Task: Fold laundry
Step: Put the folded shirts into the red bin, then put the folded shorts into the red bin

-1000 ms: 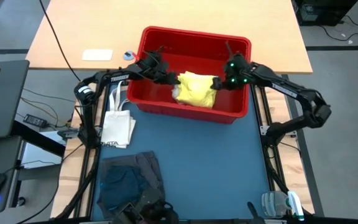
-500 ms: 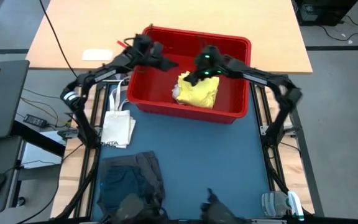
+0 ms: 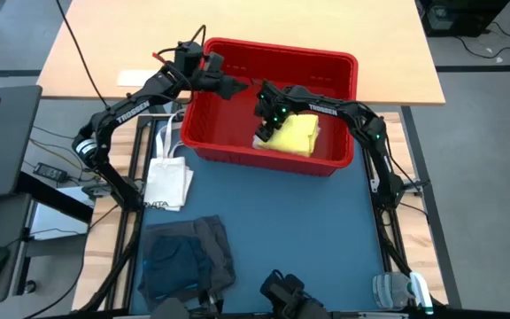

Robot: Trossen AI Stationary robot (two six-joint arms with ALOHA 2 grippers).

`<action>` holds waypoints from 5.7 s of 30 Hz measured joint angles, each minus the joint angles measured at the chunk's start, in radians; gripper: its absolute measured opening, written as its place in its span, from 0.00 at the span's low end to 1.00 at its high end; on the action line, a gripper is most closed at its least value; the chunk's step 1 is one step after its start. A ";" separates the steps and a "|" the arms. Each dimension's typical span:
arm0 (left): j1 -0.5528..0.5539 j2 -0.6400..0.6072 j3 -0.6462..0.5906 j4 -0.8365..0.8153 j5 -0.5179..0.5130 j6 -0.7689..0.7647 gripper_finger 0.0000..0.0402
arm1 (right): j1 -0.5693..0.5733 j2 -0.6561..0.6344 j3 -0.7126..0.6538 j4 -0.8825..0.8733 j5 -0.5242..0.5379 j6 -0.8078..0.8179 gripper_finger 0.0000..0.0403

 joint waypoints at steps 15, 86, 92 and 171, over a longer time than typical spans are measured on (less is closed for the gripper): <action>-0.026 -0.139 -0.002 -0.222 -0.005 0.022 0.49 | -0.049 -0.260 -0.039 -0.256 0.077 -0.127 0.51; -1.195 -0.317 -1.045 0.128 -0.564 -0.977 0.87 | 0.814 -0.530 -0.577 0.642 0.104 1.055 0.42; -1.138 -0.400 -0.910 -0.040 -0.438 -0.895 0.87 | 0.815 -0.551 -0.576 0.494 0.137 0.978 0.45; -1.284 -0.338 -1.168 0.607 -0.957 -0.963 0.14 | 0.746 -0.220 -0.648 1.091 -0.126 1.380 0.18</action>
